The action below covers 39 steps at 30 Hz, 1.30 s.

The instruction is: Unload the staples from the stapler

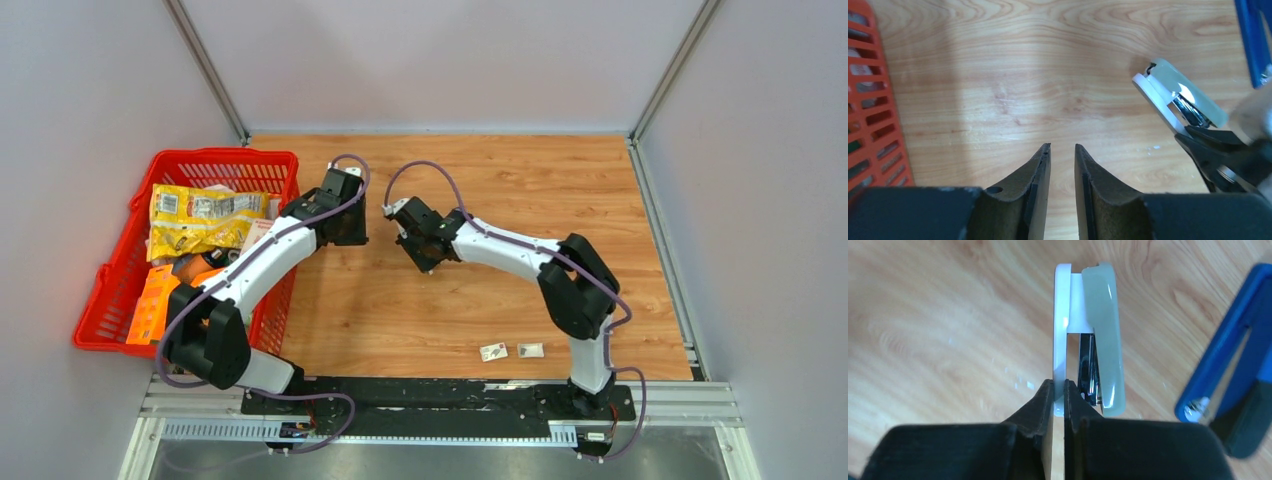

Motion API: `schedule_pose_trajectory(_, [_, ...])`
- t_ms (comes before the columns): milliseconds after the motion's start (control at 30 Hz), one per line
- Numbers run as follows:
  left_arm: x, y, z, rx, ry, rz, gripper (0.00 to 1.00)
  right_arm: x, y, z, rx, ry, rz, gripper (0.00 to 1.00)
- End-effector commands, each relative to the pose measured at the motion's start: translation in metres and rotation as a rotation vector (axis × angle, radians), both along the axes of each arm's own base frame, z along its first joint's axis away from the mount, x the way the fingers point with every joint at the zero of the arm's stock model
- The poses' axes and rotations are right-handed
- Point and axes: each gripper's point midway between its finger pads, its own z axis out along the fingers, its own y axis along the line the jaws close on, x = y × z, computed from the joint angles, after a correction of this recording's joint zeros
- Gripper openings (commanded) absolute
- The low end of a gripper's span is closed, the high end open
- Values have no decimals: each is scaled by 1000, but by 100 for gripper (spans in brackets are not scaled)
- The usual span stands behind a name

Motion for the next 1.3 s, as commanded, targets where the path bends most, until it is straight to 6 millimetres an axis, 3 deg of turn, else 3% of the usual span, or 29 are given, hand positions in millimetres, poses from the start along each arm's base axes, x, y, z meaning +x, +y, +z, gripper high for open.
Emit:
schedule_pose_trajectory(0, [-12, -17, 34, -107, -38, -117, 37, -26, -16, 70, 49, -45, 150, 0])
schedule_pose_trajectory(133, [-31, -39, 47, -209, -24, -268, 52, -54, -33, 99, 51, -24, 204, 0])
schedule_pose_trajectory(200, [-41, -50, 53, -266, -5, -331, 55, -73, -32, 114, 65, -13, 272, 0])
schedule_pose_trajectory(300, [-54, -66, 67, -362, 2, -407, 58, -96, -36, 131, 33, -24, 357, 0])
schedule_pose_trajectory(567, [-89, -94, 108, -576, -25, -601, 60, -146, -52, 152, 32, 8, 517, 0])
schedule_pose_trajectory(767, [-116, -106, 131, -694, -34, -750, 62, -182, -57, 178, 129, -36, 679, 0])
schedule_pose_trajectory(1000, [-147, -114, 143, -825, 35, -907, 62, -224, -53, 214, 268, -77, 930, 0])
schedule_pose_trajectory(1133, [-160, -118, 158, -916, 36, -979, 63, -237, -53, 224, 303, -107, 1037, 0])
schedule_pose_trajectory(1267, [-173, -119, 168, -990, 45, -1022, 65, -238, -52, 235, 295, -143, 1073, 0])
